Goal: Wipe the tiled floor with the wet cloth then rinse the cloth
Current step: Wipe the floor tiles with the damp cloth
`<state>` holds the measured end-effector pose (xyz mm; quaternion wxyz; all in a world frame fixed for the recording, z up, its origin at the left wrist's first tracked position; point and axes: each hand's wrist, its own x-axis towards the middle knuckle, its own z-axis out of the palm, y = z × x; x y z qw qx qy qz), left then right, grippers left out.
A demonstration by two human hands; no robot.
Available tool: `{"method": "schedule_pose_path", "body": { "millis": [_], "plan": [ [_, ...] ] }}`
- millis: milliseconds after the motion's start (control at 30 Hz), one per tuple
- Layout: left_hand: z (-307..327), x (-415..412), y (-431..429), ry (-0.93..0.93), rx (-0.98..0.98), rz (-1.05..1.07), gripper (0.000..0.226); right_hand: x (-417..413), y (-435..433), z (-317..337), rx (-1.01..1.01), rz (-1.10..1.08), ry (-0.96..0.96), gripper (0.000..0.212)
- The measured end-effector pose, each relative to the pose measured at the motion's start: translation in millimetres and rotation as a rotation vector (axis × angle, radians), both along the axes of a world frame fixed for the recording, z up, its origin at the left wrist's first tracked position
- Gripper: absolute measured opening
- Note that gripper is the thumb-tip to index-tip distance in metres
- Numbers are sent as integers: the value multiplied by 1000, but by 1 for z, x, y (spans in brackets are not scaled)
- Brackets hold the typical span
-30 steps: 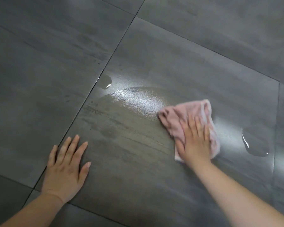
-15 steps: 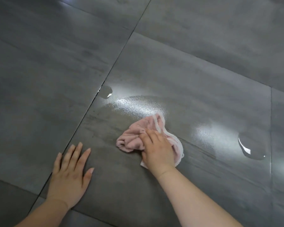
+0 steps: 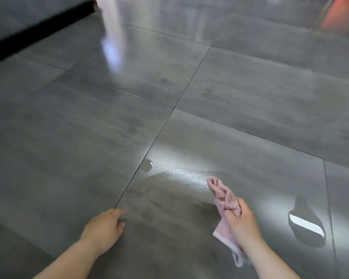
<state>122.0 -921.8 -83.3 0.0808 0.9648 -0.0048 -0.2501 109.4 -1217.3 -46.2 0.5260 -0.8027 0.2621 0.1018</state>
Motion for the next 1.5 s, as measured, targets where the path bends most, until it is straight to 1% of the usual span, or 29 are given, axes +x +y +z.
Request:
{"method": "schedule_pose_path", "body": {
  "millis": [100, 167, 233, 300, 400, 467, 533, 600, 633, 700, 767, 867, 900, 933, 967, 1000, 1067, 1133, 1200, 1267, 1333, 1433, 1500],
  "plan": [
    [40, -5, 15, 56, 7, 46, 34, -5, -3, 26, 73, -25, 21, 21],
    [82, -12, 25, 71, 43, 47, 35, -10, -7, 52, 106, -11, 30, 14],
    [127, -6, 39, 43, 75, 18, 36, -6, -9, 80, 145, -16, 16, 8],
    [160, 8, 59, -27, 77, 56, 35, 8, -8, 96, 145, -15, -4, 9],
    [175, 30, 85, -84, 78, 125, 34, 35, 3, 96, 107, -40, -36, 16],
    [160, 47, 109, -55, 73, 107, 36, 56, 19, 78, 67, -59, -36, 9],
    [129, 68, 138, -42, 31, 122, 36, 74, 37, 51, 13, -110, -32, 5],
    [93, 89, 162, -59, -19, 147, 36, 90, 54, 22, -57, -179, -17, 4],
    [75, 100, 168, -69, -29, 131, 38, 99, 63, 11, -92, -210, -8, 8],
    [41, 123, 171, -41, -46, 46, 44, 113, 80, -11, -172, -248, 47, 19],
    [11, 149, 165, -48, -96, -69, 51, 125, 99, -31, -230, -246, 125, 23],
    [-32, 193, 155, -91, -150, -258, 85, 137, 127, -57, -379, -227, 253, 45],
    [-45, 206, 153, -104, -130, -318, 89, 140, 133, -62, -431, -227, 293, 50],
    [-57, 215, 152, -90, -80, -395, 88, 144, 137, -64, -460, -236, 321, 50],
    [-67, 220, 151, -44, -57, -428, 82, 146, 139, -67, -476, -241, 340, 47],
    [-74, 223, 152, 6, -64, -425, 75, 147, 139, -68, -484, -241, 354, 43],
    [-77, 225, 152, 43, -78, -441, 68, 149, 139, -67, -499, -240, 399, 36],
    [-75, 224, 154, 110, -95, -488, 67, 149, 150, -66, -539, -223, 458, 32],
    [-73, 226, 154, 144, -79, -500, 67, 147, 159, -68, -563, -185, 471, 36],
    [-76, 223, 154, 124, -82, -510, 68, 142, 165, -70, -575, -92, 434, 42],
    [-78, 223, 154, 118, -95, -488, 68, 138, 163, -70, -569, -5, 346, 42],
    [-79, 218, 152, 30, -52, -502, 69, 131, 155, -65, -525, 79, 267, 41],
    [-79, 216, 150, -3, -3, -497, 70, 122, 144, -68, -506, 214, 225, 42]
  ]
}}
